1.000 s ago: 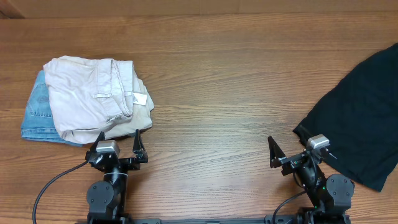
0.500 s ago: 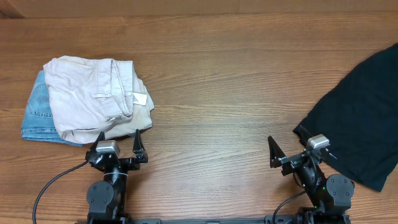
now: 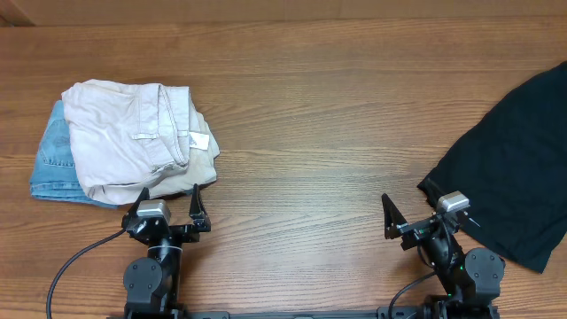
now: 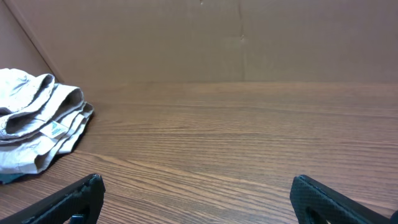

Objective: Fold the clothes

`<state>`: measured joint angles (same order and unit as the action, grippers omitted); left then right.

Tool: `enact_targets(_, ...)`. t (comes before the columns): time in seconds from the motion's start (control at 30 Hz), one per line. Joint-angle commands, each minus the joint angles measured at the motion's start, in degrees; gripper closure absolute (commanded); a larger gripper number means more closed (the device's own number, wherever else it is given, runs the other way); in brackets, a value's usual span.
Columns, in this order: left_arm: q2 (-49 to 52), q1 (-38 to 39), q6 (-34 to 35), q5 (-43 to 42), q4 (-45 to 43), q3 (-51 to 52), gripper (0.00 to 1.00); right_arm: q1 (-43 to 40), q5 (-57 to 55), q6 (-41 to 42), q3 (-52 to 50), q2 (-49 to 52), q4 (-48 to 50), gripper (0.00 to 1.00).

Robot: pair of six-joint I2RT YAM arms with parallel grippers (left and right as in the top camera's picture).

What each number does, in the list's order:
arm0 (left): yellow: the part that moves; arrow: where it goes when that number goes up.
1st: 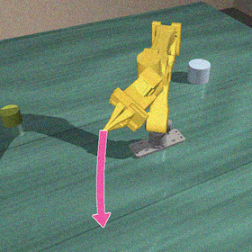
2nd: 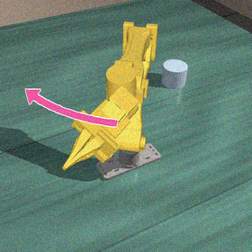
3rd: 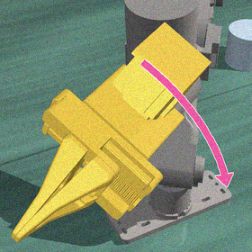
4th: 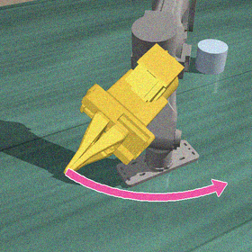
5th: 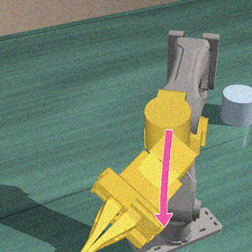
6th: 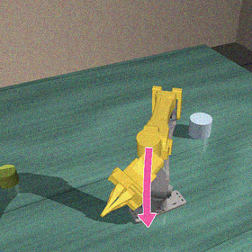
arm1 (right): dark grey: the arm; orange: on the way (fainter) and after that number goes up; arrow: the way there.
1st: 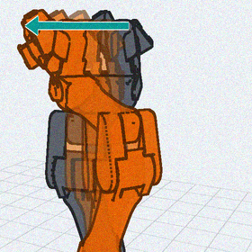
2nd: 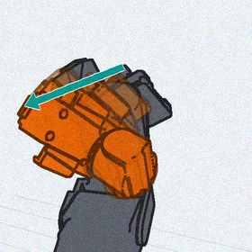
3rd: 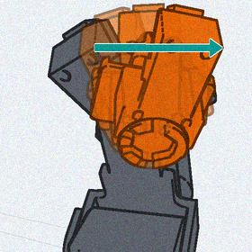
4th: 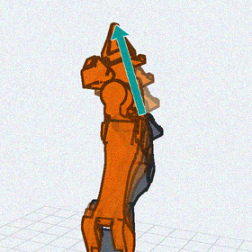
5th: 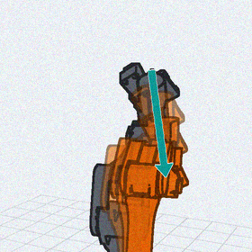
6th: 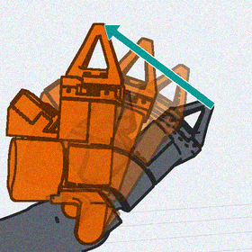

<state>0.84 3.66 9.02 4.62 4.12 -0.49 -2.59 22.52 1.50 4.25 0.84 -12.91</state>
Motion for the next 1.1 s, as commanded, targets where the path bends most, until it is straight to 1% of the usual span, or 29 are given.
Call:
enact_targets(0.0, -0.63, -0.31, -0.85, -0.83, -0.02, 0.15, 0.00, 0.33, 0.26, 0.17, -0.13, -0.68, 0.35, 0.00)
enact_targets(0.5, -0.63, -0.31, -0.85, -0.83, -0.02, 0.15, 0.00, 0.33, 0.26, 0.17, -0.13, -0.68, 0.33, 0.00)
enact_targets(0.53, -0.59, -0.31, -3.19, 0.35, 0.04, 0.17, 0.00, 0.33, 0.26, 0.17, -0.13, -0.68, 0.33, 0.00)
enact_targets(0.6, -0.50, -0.37, -13.35, 1.46, -0.20, 0.15, 0.00, 0.33, 0.26, 0.17, -0.13, -0.68, 0.33, 0.00)
enact_targets(0.63, -0.50, -0.37, -14.84, 1.31, -0.20, 0.17, 0.00, 0.33, 0.26, 0.17, -0.13, -0.68, 0.50, 0.00)
enact_targets(0.67, -0.50, -0.37, -14.84, 1.31, -0.20, 0.15, 0.00, 0.33, 0.28, 0.20, -0.13, -0.68, 1.09, 0.00)
enact_targets(0.73, -0.50, -0.37, -16.61, 1.92, -2.82, 0.15, 0.00, 0.33, 0.59, 0.20, -0.13, -0.68, 0.57, 0.00)
enact_targets(0.77, -0.50, -0.35, -16.06, 0.11, -4.50, 0.17, 0.00, 0.33, 1.51, 0.22, -0.13, -0.68, 0.22, 0.00)
enact_targets(0.83, -0.50, -0.26, -15.65, -4.42, -5.20, 0.17, 0.00, 0.33, 3.65, 0.22, -0.13, -0.68, 0.22, 0.00)
enact_targets(0.93, -0.50, -0.26, -15.65, -8.50, -3.10, 0.17, 0.00, 0.33, 7.69, 0.22, -0.13, -0.68, 0.33, 0.00)
enact_targets(1.0, -0.50, -0.26, -15.65, -12.24, -3.04, 0.17, 0.00, 0.33, 7.85, 0.22, -0.13, -0.68, 0.39, 0.00)
enact_targets(1.07, -0.50, -0.26, -15.58, -15.23, -2.91, 0.17, 0.00, 0.33, 7.82, 2.32, -0.13, -0.68, 0.72, 0.00)
